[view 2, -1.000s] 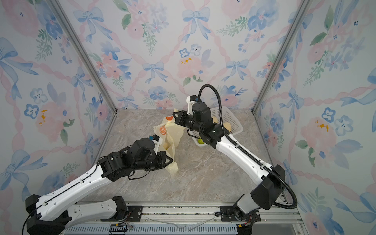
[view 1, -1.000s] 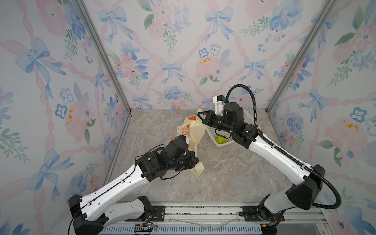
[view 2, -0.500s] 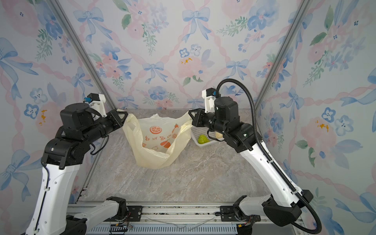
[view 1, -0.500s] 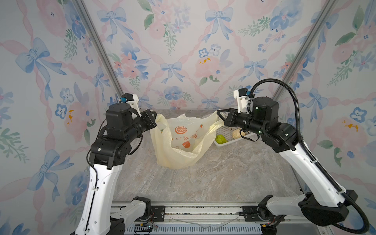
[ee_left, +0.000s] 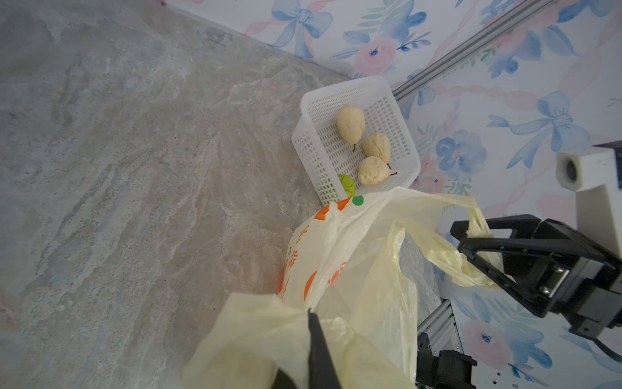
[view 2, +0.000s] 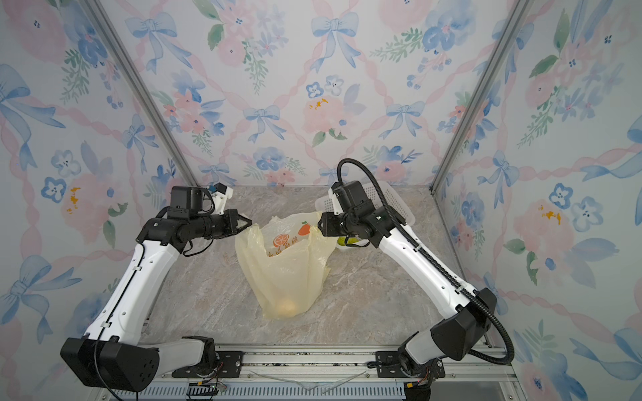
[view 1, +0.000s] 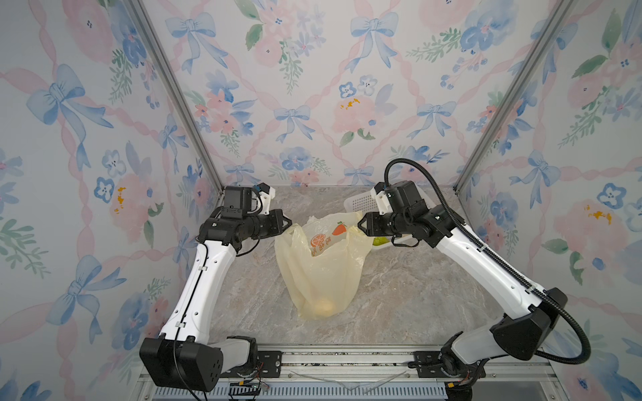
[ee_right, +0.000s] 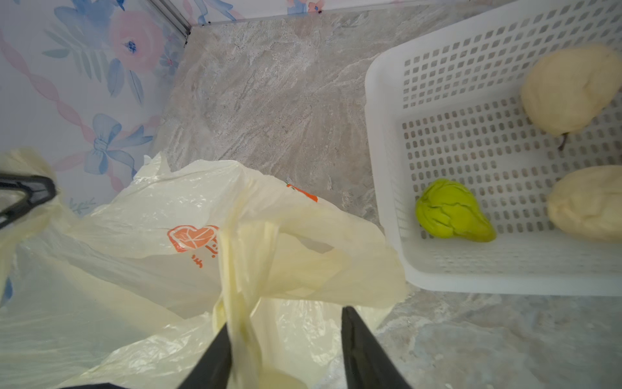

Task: Place the pears into plastic bags & tie knots
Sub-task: Adjust the plastic bag at the center of the board.

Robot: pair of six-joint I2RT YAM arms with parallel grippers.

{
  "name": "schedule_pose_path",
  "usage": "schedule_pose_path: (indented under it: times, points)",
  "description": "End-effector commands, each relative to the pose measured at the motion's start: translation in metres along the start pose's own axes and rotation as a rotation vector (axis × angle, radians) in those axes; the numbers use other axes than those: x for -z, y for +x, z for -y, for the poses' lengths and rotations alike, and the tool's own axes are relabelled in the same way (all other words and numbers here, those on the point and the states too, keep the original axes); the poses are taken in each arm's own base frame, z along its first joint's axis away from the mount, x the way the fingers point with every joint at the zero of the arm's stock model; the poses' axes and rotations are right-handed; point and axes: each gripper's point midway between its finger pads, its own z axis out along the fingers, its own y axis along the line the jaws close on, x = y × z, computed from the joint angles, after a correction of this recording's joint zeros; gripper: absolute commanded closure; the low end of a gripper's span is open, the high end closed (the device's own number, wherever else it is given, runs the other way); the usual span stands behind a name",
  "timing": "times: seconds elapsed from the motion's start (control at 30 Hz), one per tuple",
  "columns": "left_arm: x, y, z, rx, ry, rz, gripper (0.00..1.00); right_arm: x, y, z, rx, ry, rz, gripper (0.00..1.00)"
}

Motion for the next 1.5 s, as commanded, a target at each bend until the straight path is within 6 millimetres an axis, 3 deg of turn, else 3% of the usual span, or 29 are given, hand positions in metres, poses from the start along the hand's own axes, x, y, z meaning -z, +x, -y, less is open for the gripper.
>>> schedule_pose_path:
  times: [0.0, 0.13, 0.23, 0.37, 0.43, 0.53, 0.67, 0.8, 0.9, 0.97, 1.07, 1.17, 1.27, 1.33, 1.4, 1.47]
  points:
    - [0.033, -0.028, 0.039, -0.146, 0.091, 0.123, 1.0, 0.051, -0.028, -0.02, 0.114, -0.002, 0.104, 0.4]
    - [0.035, -0.033, 0.05, -0.156, 0.139, 0.123, 1.0, 0.072, -0.039, -0.05, 0.209, -0.028, 0.145, 0.35]
    - [0.037, -0.036, 0.053, -0.158, 0.149, 0.135, 1.0, 0.062, -0.033, -0.074, 0.245, -0.094, 0.113, 0.4]
    - [0.047, -0.043, 0.067, -0.19, 0.192, 0.173, 1.0, 0.026, -0.016, -0.099, 0.283, -0.16, 0.013, 0.6]
    - [0.046, -0.041, 0.066, -0.19, 0.195, 0.17, 1.0, 0.001, -0.009, -0.11, 0.303, -0.167, -0.036, 0.66]
    - [0.036, -0.031, 0.056, -0.161, 0.185, 0.14, 1.0, -0.038, 0.004, -0.119, 0.318, -0.167, -0.102, 0.68]
    - [0.031, -0.017, 0.048, -0.138, 0.18, 0.126, 1.0, -0.093, 0.026, -0.117, 0.311, -0.148, -0.198, 0.69]
    - [0.025, -0.006, 0.038, -0.135, 0.161, 0.113, 1.0, -0.135, 0.015, -0.12, 0.285, -0.117, -0.153, 0.68]
    - [0.017, 0.007, 0.024, -0.103, 0.133, 0.093, 1.0, -0.155, 0.011, -0.102, 0.264, -0.025, -0.123, 0.66]
    - [0.013, 0.015, 0.01, -0.081, 0.079, 0.092, 1.0, -0.143, 0.013, -0.095, 0.259, -0.012, -0.159, 0.68]
    - [0.01, 0.022, -0.003, -0.069, 0.031, 0.107, 1.0, -0.108, 0.023, -0.082, 0.304, 0.039, -0.184, 0.7]
    - [0.004, 0.026, -0.009, -0.06, 0.035, 0.1, 1.0, -0.067, 0.048, -0.057, 0.3, 0.06, -0.272, 0.67]
    - [-0.002, 0.031, -0.011, -0.055, 0.045, 0.085, 1.0, -0.034, 0.058, -0.045, 0.249, 0.001, -0.31, 0.61]
    - [-0.003, 0.032, -0.013, -0.059, 0.042, 0.084, 1.0, -0.011, 0.049, -0.044, 0.211, -0.051, -0.281, 0.51]
    - [-0.003, 0.033, -0.012, -0.067, 0.049, 0.087, 1.0, 0.022, 0.025, -0.045, 0.169, -0.114, -0.189, 0.37]
    - [-0.002, 0.034, -0.01, -0.074, 0.056, 0.089, 1.0, 0.041, -0.004, -0.037, 0.093, -0.17, -0.079, 0.33]
